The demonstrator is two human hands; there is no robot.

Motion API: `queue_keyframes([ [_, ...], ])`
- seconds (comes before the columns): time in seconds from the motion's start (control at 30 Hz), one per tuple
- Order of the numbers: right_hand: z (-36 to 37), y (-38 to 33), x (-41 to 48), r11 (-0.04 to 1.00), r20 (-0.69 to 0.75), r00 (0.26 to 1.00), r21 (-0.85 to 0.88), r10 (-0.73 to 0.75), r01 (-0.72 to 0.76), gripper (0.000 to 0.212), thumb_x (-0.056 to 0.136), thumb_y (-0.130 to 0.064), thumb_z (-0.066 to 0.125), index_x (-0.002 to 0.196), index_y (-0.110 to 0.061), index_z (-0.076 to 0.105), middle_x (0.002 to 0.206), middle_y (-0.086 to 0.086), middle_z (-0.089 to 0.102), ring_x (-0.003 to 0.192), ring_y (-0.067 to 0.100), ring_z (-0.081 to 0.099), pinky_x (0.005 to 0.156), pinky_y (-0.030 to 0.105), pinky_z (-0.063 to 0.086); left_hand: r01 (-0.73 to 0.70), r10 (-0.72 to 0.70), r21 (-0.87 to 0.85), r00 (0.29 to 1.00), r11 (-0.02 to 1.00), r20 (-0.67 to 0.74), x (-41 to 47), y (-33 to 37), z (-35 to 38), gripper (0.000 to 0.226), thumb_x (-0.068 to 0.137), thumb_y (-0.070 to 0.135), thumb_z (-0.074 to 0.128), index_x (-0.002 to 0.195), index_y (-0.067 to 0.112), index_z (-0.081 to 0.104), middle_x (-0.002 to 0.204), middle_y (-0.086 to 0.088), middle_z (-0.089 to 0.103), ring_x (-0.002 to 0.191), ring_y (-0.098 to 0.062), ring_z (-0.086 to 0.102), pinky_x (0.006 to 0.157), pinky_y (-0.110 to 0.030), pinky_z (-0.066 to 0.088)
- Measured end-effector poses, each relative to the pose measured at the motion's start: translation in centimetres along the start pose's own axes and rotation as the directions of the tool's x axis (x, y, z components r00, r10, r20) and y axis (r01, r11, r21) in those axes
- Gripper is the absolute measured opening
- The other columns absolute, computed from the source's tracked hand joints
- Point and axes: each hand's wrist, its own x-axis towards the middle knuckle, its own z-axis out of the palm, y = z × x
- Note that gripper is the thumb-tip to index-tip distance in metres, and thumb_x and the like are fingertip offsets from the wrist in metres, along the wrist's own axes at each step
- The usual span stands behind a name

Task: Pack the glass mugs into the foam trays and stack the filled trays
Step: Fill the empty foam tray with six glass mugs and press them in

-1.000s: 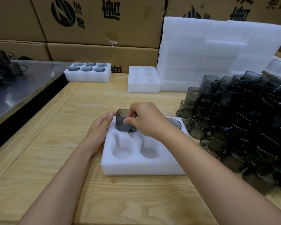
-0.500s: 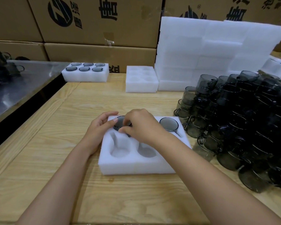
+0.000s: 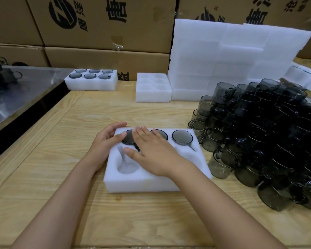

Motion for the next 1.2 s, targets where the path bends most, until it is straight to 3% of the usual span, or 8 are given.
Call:
queue_keyframes([
  [0.13,-1.4,0.7,-1.7,0.973,-0.178,0.981,0.229,0.078,-0.035,0.048,0.099,-0.039,0.037,0.141,-0.015,0.038,0.144,0.004,0.043,0.136,0.023,0.031,0.107,0.035,0.028,0.022,-0.022,-0.008,1.0,1.0,-0.015,0.1,-0.1,-0.1,0.033,0.089,0.006,0.057,0.12,0.018,0.063,0.095,0.0,0.073,0.086,-0.018,0.069,0.069,-0.025,0.056],
  [0.27,-4.8,5.3,-3.9,0.91,-0.579,0.723,0.087,0.376,-0.404,0.024,0.093,-0.028,0.047,0.103,-0.017,0.066,0.103,0.007,0.068,0.102,0.031,0.056,0.08,0.035,0.04,0.013,-0.012,0.02,0.999,1.0,-0.036,0.0,-0.2,-0.1,0.036,0.09,0.001,0.057,0.122,0.018,0.062,0.092,0.005,0.073,0.086,-0.017,0.069,0.068,-0.026,0.057],
  [0.33,-6.2,7.6,-4.5,0.77,-0.542,0.686,-0.106,0.485,-0.629,0.021,0.092,-0.031,0.05,0.086,-0.015,0.061,0.099,0.008,0.067,0.101,0.03,0.052,0.076,0.035,0.03,0.013,-0.012,0.024,0.999,1.0,-0.044,0.0,-0.1,-0.1,0.037,0.09,0.001,0.057,0.123,0.018,0.062,0.092,0.007,0.074,0.087,-0.016,0.069,0.069,-0.026,0.057],
  [0.43,-6.4,9.4,-4.3,0.626,-0.361,0.69,-0.292,0.627,-0.723,0.013,0.09,-0.032,0.055,0.084,-0.021,0.053,0.109,0.007,0.062,0.111,0.029,0.044,0.082,0.037,0.028,0.016,-0.014,0.029,0.999,0.999,-0.046,0.0,-0.1,0.0,0.036,0.09,0.003,0.058,0.123,0.017,0.062,0.093,0.006,0.074,0.086,-0.016,0.07,0.068,-0.025,0.057],
  [0.67,-4.9,10.3,-3.2,0.586,-0.285,0.69,-0.375,0.665,-0.719,0.019,0.084,-0.012,0.049,0.069,-0.016,0.04,0.107,0.006,0.059,0.11,0.028,0.041,0.092,0.039,0.026,0.018,-0.017,0.03,0.999,0.999,-0.044,-0.1,-0.1,-0.1,0.035,0.089,0.007,0.061,0.122,0.019,0.063,0.096,0.003,0.074,0.09,-0.02,0.07,0.07,-0.027,0.058],
  [0.83,-5.4,10.2,-3.9,0.617,-0.307,0.694,-0.317,0.651,-0.72,0.006,0.089,-0.023,0.051,0.089,-0.017,0.05,0.115,0.009,0.053,0.113,0.03,0.04,0.091,0.038,0.028,0.022,-0.021,0.026,0.999,0.999,-0.041,0.0,-0.2,-0.2,0.034,0.089,0.007,0.061,0.121,0.02,0.063,0.095,0.004,0.074,0.09,-0.02,0.07,0.07,-0.028,0.057],
  [1.0,-7.9,9.4,-4.9,0.741,-0.377,0.691,-0.018,0.617,-0.671,0.027,0.09,-0.031,0.054,0.076,-0.007,0.057,0.119,0.016,0.043,0.114,0.035,0.035,0.092,0.038,0.032,0.02,-0.019,0.035,0.999,0.999,-0.04,0.0,-0.3,-0.3,0.034,0.09,0.009,0.061,0.121,0.021,0.063,0.094,0.007,0.073,0.09,-0.019,0.07,0.069,-0.027,0.057],
  [1.2,-9.1,6.4,-7.2,0.893,-0.556,0.703,0.343,0.442,-0.29,0.04,0.086,-0.02,0.06,0.054,-0.001,0.047,0.105,0.007,0.051,0.096,0.015,0.046,0.07,0.02,0.025,0.02,-0.019,0.024,0.999,1.0,-0.04,0.0,-0.2,-0.2,0.033,0.089,0.008,0.061,0.12,0.021,0.064,0.093,0.006,0.073,0.088,-0.019,0.07,0.071,-0.029,0.057],
])
